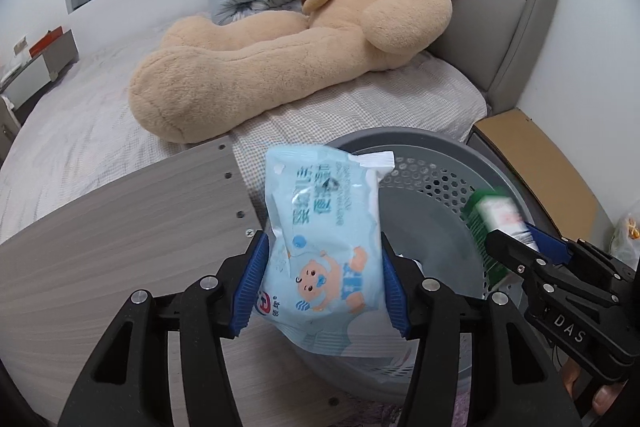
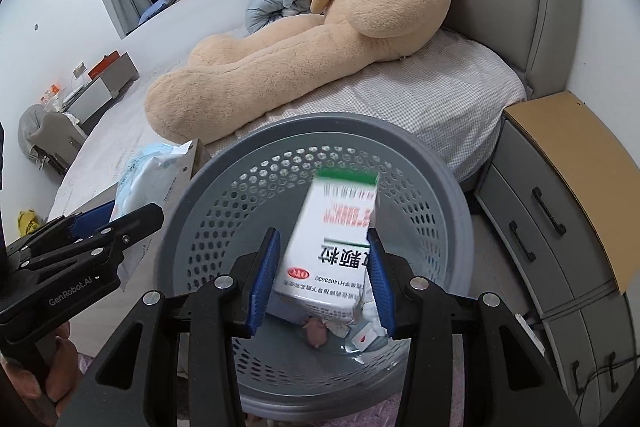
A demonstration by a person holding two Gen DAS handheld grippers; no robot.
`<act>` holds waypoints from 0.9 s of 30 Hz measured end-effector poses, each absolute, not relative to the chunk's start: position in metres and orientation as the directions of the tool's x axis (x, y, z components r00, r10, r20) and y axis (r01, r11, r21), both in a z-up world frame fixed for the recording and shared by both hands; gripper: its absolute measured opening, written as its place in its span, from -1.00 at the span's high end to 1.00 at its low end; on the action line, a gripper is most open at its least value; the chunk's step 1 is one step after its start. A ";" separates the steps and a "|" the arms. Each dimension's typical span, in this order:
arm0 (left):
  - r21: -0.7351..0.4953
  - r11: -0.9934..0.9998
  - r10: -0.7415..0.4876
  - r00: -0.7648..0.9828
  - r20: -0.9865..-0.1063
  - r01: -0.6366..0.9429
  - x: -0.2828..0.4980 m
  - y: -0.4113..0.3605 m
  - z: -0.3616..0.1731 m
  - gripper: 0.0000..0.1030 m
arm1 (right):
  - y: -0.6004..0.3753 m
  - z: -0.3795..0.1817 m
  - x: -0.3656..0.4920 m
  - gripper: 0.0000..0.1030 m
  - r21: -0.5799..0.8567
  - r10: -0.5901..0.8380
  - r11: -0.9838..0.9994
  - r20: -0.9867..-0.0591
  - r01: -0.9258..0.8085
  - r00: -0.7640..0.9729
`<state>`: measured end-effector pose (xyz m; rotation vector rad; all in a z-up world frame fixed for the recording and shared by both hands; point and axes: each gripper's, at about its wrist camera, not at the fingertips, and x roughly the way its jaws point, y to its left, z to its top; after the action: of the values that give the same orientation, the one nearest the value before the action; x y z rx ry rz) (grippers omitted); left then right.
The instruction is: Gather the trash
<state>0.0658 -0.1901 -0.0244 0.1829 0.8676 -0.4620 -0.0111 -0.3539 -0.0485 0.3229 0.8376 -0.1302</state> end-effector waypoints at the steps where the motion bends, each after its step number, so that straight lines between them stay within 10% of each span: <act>1: -0.024 0.888 -0.309 0.557 -0.771 0.460 0.066 -0.193 -0.025 -0.15 | -0.354 -0.048 -0.010 0.15 0.227 0.010 0.944 -0.747 0.241 0.665; 27: 0.021 0.908 -0.257 0.593 -0.763 0.420 0.059 -0.195 -0.019 -0.59 | -0.361 -0.048 -0.018 -0.14 0.242 0.004 0.935 -0.736 0.257 0.678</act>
<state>0.0595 -0.1955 -0.0193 0.2068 0.8501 -0.3963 -0.0185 -0.3611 -0.0476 0.3421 0.8180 -0.1451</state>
